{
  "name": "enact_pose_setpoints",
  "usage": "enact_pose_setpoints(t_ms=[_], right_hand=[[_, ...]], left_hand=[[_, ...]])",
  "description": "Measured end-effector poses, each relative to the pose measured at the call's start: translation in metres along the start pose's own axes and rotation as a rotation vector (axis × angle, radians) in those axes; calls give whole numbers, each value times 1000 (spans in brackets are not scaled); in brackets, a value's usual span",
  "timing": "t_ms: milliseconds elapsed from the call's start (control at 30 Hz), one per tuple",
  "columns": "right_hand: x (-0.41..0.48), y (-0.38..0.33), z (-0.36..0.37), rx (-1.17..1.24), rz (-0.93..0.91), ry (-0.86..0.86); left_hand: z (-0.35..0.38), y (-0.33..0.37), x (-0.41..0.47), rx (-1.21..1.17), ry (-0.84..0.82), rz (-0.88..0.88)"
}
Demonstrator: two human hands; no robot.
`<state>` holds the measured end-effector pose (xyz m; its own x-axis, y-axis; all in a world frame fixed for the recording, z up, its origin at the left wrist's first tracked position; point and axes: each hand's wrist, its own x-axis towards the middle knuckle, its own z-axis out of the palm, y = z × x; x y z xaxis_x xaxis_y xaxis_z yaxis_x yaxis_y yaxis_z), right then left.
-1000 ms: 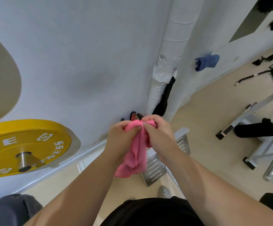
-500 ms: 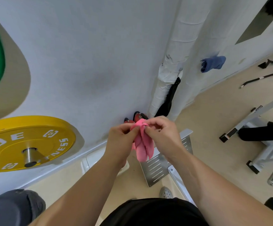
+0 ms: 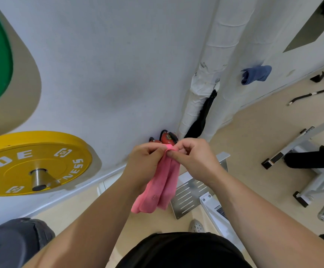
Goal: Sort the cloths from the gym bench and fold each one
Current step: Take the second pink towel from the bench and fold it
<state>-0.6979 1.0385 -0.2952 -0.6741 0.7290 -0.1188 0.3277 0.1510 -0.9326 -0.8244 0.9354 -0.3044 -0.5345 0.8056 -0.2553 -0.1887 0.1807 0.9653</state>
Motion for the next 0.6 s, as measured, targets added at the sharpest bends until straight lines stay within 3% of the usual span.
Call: enact_pose_setpoints(t_ms=[333, 500, 600], right_hand=[[4, -15, -14, -324, -60, -19], [8, -12, -16, -348, -99, -23], [7, -10, -14, -215, -117, -98]], left_hand=[[-9, 8, -4, 46, -130, 16], [-10, 11, -6, 42, -164, 44], [-10, 10, -5, 47, -132, 27]])
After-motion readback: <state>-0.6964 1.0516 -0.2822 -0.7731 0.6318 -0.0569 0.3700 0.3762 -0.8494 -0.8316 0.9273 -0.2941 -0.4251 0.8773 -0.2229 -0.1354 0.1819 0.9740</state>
